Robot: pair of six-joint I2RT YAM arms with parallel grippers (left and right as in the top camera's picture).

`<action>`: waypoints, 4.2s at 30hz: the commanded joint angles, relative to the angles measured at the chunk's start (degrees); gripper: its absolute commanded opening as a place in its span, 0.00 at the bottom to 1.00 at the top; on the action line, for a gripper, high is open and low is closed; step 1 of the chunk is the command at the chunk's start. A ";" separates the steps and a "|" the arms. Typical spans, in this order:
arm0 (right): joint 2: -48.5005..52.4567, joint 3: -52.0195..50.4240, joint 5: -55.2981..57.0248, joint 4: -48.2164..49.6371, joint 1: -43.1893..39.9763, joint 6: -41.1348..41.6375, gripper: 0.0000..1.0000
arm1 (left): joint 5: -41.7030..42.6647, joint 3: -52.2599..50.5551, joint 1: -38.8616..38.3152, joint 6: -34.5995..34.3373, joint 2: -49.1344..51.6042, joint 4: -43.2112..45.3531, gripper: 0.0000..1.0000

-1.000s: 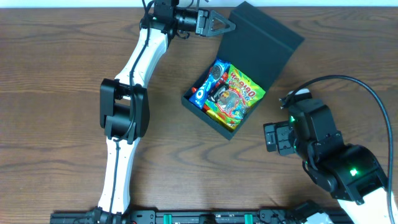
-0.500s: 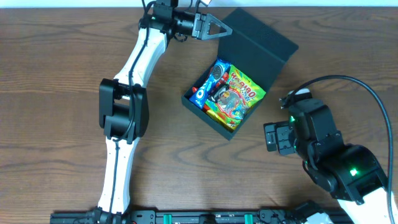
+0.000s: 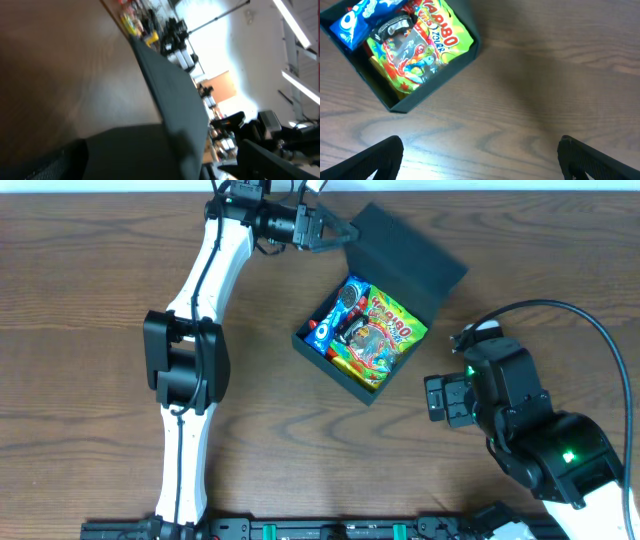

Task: Pack container

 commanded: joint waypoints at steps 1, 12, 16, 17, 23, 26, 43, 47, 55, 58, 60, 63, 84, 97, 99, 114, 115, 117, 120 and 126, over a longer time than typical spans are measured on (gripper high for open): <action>-0.31 -0.07 0.85 -0.11 -1.01 -0.87 0.99 | -5.75 0.61 -1.42 18.64 -2.19 -10.19 0.96; 3.17 -0.07 0.55 1.42 -0.98 -0.83 0.99 | -31.63 0.63 -1.05 25.66 -13.51 -22.12 0.96; 5.81 -0.07 0.52 2.43 -0.98 -0.81 0.99 | -40.76 0.61 -1.05 22.82 -20.94 -23.87 0.96; 6.25 -0.07 0.55 3.39 -0.98 -0.83 0.99 | -43.63 0.61 -1.03 22.16 -23.43 -25.55 0.96; 6.47 -0.07 0.55 9.97 -0.98 -0.85 0.99 | -54.07 0.61 -1.05 20.02 -30.21 -37.48 0.96; 7.28 -0.07 -1.81 13.20 -0.98 -2.34 0.99 | -59.63 0.61 -1.07 17.46 -31.95 -42.60 0.96; 23.02 -0.07 -12.55 25.88 -0.17 -7.52 0.99 | -93.24 -26.05 -5.53 -2.34 -45.68 -39.04 0.96; 24.46 -0.07 -12.55 26.38 -0.17 -7.96 0.99 | -92.21 -45.72 -6.45 -3.98 -59.74 -28.52 0.96; 34.10 -0.07 -12.61 32.44 -0.13 -8.35 0.99 | -86.68 -69.02 -6.45 -12.28 -67.41 -13.42 0.96; 36.85 -0.07 -14.91 35.08 -0.13 -8.35 0.99 | -80.17 -73.31 -6.45 -12.70 -66.62 -8.41 0.95; 38.12 -0.07 -15.04 36.17 -0.04 -8.33 0.99 | -76.98 -75.19 -6.45 -12.70 -66.42 -5.60 0.96; 40.30 -0.07 -11.78 37.48 0.74 -8.33 0.99 | -75.56 -76.59 -6.80 -12.70 -66.14 -2.84 0.95; 45.66 -0.07 -4.24 36.72 4.11 -8.35 0.99 | -84.94 -76.59 -18.01 -13.77 -52.11 4.55 0.96; 45.66 -0.07 -4.11 36.72 4.11 -8.35 0.99 | -84.89 -76.59 -18.01 -13.77 -43.19 17.40 0.95; 45.66 -0.07 -4.09 36.72 4.11 -8.37 0.99 | -84.89 -76.59 -18.01 -13.77 -42.45 18.82 0.96; 45.66 -0.07 -4.09 36.74 4.11 -8.37 0.99 | -84.91 -76.59 -18.01 -13.77 -42.18 29.40 0.95; 45.66 -0.07 -4.09 36.74 4.11 -8.37 0.99 | -84.91 -76.59 -18.01 -13.75 -42.18 29.90 0.95; 45.66 -0.07 -4.09 36.79 4.11 -8.37 0.99 | -84.89 -76.59 -18.01 -13.75 -42.18 30.36 0.95; 45.66 -0.07 -4.09 36.79 4.11 -8.35 0.99 | -84.35 -76.56 -18.03 -13.77 -42.23 30.21 0.96; 43.06 0.13 -3.69 36.96 4.11 -6.64 0.99 | -77.88 -73.02 -18.05 -14.23 -46.27 23.23 0.96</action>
